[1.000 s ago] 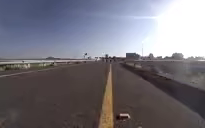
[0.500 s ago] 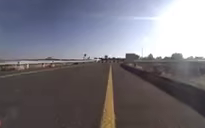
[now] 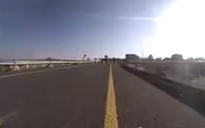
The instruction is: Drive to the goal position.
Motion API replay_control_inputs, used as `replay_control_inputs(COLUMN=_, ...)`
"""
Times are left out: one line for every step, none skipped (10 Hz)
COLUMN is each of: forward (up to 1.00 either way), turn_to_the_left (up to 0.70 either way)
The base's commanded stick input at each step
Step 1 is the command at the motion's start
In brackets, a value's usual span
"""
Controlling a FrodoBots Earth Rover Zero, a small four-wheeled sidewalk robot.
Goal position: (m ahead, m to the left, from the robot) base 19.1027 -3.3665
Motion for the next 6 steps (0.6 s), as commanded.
replay_control_inputs(forward=0.7, turn_to_the_left=0.0)
replay_control_inputs(forward=0.7, turn_to_the_left=0.0)
replay_control_inputs(forward=0.7, turn_to_the_left=0.0)
replay_control_inputs(forward=0.7, turn_to_the_left=0.0)
replay_control_inputs(forward=0.7, turn_to_the_left=0.0)
replay_control_inputs(forward=0.7, turn_to_the_left=0.0)
